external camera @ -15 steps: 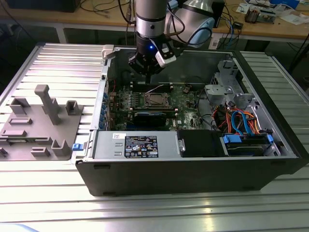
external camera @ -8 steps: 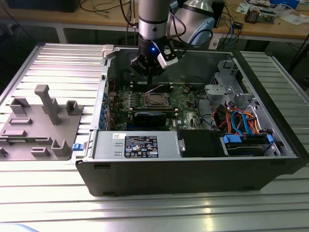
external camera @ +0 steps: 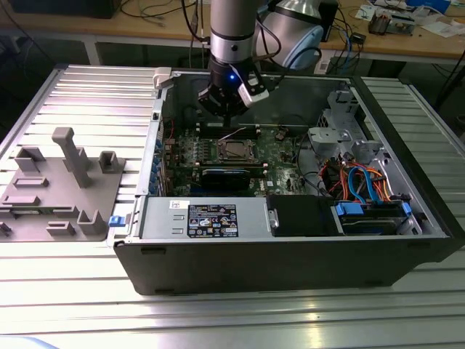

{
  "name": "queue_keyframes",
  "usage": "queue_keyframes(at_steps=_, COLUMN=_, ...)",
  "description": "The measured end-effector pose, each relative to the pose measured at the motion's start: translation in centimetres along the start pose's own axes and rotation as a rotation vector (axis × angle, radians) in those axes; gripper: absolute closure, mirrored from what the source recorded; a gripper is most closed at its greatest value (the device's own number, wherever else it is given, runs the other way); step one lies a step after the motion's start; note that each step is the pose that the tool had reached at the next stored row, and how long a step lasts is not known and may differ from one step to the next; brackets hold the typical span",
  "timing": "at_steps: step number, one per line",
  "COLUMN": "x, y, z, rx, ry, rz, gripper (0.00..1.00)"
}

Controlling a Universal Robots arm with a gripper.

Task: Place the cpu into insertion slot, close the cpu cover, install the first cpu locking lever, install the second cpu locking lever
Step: 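Install the first cpu locking lever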

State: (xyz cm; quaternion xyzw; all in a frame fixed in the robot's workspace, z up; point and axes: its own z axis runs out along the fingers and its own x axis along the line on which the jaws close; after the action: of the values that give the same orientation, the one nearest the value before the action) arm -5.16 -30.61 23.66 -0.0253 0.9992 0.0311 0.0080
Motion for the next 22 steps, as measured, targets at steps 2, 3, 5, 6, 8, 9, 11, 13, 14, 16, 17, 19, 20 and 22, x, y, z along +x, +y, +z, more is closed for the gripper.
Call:
queue_keyframes(at_steps=2, x=-0.17, y=-0.03, z=0.32, rx=0.0, ry=0.0, rz=0.0, gripper=0.89)
queue_keyframes(at_steps=3, x=-0.25, y=-0.04, z=0.41, rx=0.0, ry=-0.0001, rz=0.0, gripper=0.89)
queue_keyframes(at_steps=5, x=-0.29, y=-0.05, z=0.48, rx=0.0002, ry=0.0001, rz=0.0, gripper=0.89)
queue_keyframes(at_steps=6, x=-0.29, y=-0.05, z=0.48, rx=0.0003, ry=0.0001, rz=0.0, gripper=0.89)
queue_keyframes(at_steps=8, x=-0.3, y=-0.05, z=0.56, rx=0.0001, ry=0.0, rz=0.0, gripper=0.89)
queue_keyframes(at_steps=9, x=-0.3, y=-0.05, z=0.62, rx=0.0001, ry=-0.0001, rz=0.0, gripper=0.89)
queue_keyframes(at_steps=11, x=-0.3, y=-0.05, z=0.62, rx=0.0001, ry=0.0, rz=0.0, gripper=0.89)
queue_keyframes(at_steps=13, x=-0.3, y=-0.05, z=0.62, rx=0.0001, ry=0.0, rz=0.0, gripper=0.89)
queue_keyframes(at_steps=14, x=-0.3, y=-0.06, z=0.63, rx=0.0001, ry=0.0, rz=0.0, gripper=0.89)
queue_keyframes(at_steps=16, x=-0.3, y=-0.06, z=0.63, rx=0.0, ry=-0.0001, rz=0.0, gripper=0.89)
queue_keyframes(at_steps=17, x=-0.3, y=-0.06, z=0.63, rx=0.0001, ry=0.0, rz=0.0, gripper=0.89)
queue_keyframes(at_steps=19, x=-0.3, y=-0.05, z=0.63, rx=0.0001, ry=-0.0001, rz=0.0, gripper=0.89)
queue_keyframes(at_steps=20, x=-0.3, y=-0.06, z=0.63, rx=0.0001, ry=0.0, rz=0.0, gripper=0.89)
queue_keyframes(at_steps=22, x=-1.41, y=-0.16, z=1.3, rx=-0.0252, ry=-0.0035, rz=0.031, gripper=0.89)
